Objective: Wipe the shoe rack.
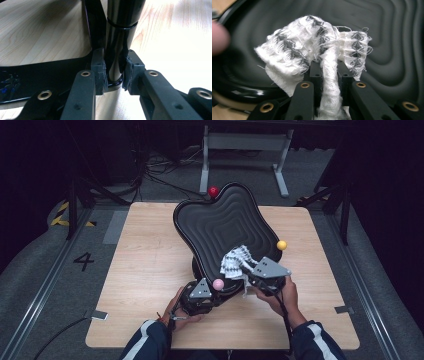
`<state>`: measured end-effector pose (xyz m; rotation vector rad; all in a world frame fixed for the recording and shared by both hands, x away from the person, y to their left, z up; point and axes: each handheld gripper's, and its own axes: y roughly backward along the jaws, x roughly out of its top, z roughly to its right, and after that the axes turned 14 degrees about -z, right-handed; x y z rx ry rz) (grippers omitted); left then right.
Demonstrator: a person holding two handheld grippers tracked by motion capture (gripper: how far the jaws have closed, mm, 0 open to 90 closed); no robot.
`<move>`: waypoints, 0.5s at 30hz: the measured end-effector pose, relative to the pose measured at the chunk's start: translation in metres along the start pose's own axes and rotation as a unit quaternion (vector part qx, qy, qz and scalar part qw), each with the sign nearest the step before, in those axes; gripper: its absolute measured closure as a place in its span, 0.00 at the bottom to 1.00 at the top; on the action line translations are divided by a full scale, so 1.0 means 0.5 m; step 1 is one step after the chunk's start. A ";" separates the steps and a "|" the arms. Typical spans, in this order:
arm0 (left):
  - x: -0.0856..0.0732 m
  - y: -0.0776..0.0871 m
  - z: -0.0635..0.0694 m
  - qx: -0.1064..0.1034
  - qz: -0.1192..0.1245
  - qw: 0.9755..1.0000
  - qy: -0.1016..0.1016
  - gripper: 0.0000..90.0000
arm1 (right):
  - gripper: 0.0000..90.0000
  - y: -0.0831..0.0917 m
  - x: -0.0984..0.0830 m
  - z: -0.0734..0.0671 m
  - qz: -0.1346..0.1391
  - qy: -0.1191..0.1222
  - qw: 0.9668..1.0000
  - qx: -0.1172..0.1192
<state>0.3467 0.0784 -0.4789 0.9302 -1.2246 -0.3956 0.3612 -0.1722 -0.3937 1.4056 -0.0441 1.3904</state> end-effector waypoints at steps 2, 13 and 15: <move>0.000 0.000 0.000 0.000 -0.001 1.000 0.000 0.82 | 0.88 -0.002 -0.007 0.022 0.002 -0.018 1.000 -0.004; -0.001 0.001 0.000 -0.001 -0.002 1.000 0.003 0.82 | 0.88 -0.004 -0.040 0.099 -0.027 -0.069 0.996 -0.053; -0.001 0.001 0.000 -0.001 -0.002 1.000 0.003 0.82 | 0.88 -0.002 -0.047 0.108 -0.029 -0.081 0.995 -0.060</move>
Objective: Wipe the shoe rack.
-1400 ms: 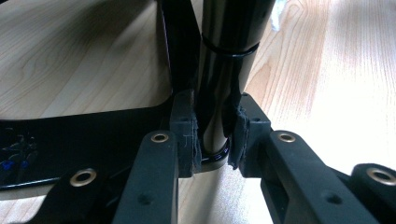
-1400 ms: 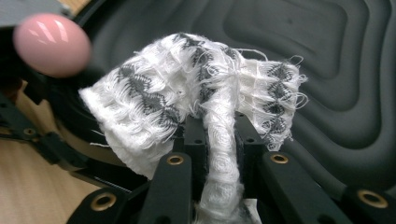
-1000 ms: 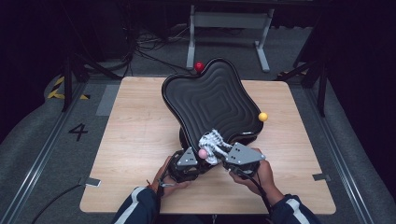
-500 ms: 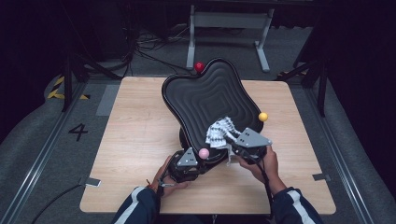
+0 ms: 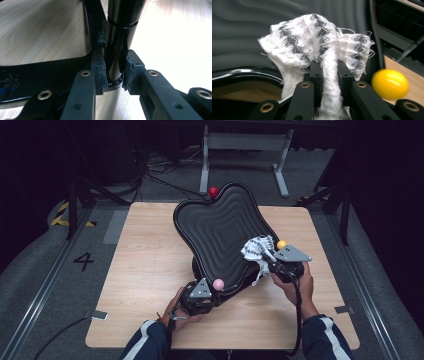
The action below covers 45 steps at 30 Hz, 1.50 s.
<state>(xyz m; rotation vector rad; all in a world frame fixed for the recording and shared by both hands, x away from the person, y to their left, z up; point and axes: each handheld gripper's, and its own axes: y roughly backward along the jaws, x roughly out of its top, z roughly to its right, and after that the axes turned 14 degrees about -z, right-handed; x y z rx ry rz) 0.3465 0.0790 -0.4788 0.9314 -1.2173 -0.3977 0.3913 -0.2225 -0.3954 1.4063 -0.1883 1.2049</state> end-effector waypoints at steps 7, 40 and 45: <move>-0.001 0.001 0.000 -0.004 0.001 1.000 0.002 0.82 | 0.89 0.006 -0.018 0.031 -0.010 -0.014 0.999 -0.028; -0.033 0.028 -0.032 -0.019 0.003 0.999 0.035 0.79 | 0.89 0.030 0.004 -0.031 -0.022 0.011 0.999 0.038; -0.033 0.028 -0.031 -0.018 0.004 0.999 0.036 0.79 | 0.89 0.011 0.046 -0.088 -0.020 0.049 0.998 0.046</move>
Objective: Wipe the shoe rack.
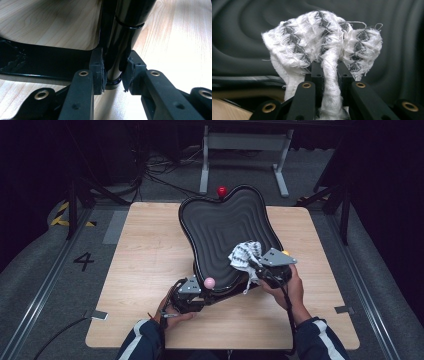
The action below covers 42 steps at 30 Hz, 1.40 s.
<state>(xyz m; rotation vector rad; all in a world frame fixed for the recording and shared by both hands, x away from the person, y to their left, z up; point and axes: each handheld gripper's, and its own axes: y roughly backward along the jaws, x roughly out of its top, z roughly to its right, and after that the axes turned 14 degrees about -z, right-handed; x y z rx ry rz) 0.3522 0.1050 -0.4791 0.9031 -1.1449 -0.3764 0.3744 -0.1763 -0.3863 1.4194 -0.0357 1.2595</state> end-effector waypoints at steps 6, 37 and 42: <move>0.000 0.001 0.000 0.006 0.000 1.000 0.004 0.80 | 0.89 -0.013 0.036 -0.045 0.009 0.022 0.999 0.031; 0.001 -0.001 -0.003 0.002 0.003 1.000 0.009 0.80 | 0.89 -0.020 0.044 0.057 -0.035 -0.022 0.998 -0.042; 0.001 -0.001 -0.003 0.002 0.004 1.000 0.008 0.80 | 0.89 -0.019 0.025 0.104 -0.046 -0.040 0.995 -0.078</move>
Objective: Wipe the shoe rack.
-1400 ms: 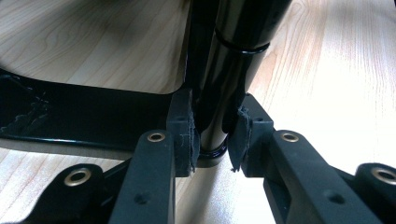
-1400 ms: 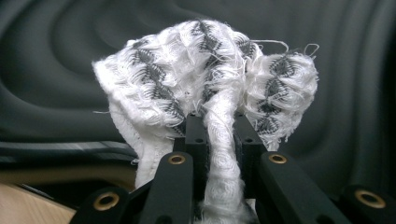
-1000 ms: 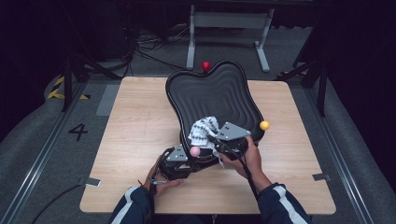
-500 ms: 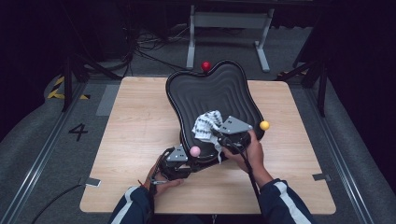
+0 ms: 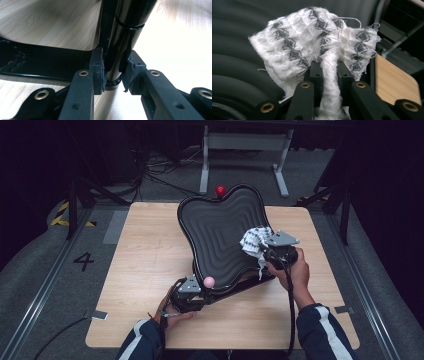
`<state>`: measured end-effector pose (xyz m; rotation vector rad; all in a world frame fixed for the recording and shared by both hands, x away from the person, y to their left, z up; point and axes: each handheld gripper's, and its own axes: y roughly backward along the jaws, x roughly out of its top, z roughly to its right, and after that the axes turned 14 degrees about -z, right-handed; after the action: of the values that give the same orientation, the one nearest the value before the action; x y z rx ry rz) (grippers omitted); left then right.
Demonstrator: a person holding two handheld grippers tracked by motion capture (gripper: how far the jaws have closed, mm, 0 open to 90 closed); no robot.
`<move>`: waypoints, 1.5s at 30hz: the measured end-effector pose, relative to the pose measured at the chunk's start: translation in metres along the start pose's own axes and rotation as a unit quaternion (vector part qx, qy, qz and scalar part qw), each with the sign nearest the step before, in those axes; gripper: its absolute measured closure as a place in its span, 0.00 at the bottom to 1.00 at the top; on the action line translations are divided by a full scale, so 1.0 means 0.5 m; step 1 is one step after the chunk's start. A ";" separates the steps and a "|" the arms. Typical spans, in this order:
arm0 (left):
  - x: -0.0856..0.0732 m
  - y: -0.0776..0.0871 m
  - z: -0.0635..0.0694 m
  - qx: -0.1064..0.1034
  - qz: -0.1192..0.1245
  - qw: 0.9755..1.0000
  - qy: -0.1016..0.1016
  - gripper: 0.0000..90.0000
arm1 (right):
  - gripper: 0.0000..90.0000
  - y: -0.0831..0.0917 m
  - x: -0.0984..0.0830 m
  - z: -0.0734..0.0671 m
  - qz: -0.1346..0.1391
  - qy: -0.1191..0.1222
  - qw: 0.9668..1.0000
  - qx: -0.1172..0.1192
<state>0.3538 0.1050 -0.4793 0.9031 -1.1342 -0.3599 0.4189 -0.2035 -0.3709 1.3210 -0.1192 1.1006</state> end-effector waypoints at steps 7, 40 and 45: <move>0.000 0.000 0.002 0.001 0.000 1.000 0.002 0.80 | 0.89 -0.005 -0.005 0.024 -0.003 -0.015 1.000 -0.002; 0.001 0.000 0.003 0.003 -0.003 1.000 0.000 0.80 | 0.89 0.019 0.086 -0.185 0.051 0.087 0.990 0.095; 0.001 -0.001 0.002 0.002 -0.003 1.000 0.000 0.80 | 0.89 0.021 0.102 -0.218 0.059 0.090 0.988 0.113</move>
<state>0.3530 0.1040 -0.4791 0.9099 -1.1325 -0.3616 0.3847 -0.0880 -0.3659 1.4220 0.0635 1.3593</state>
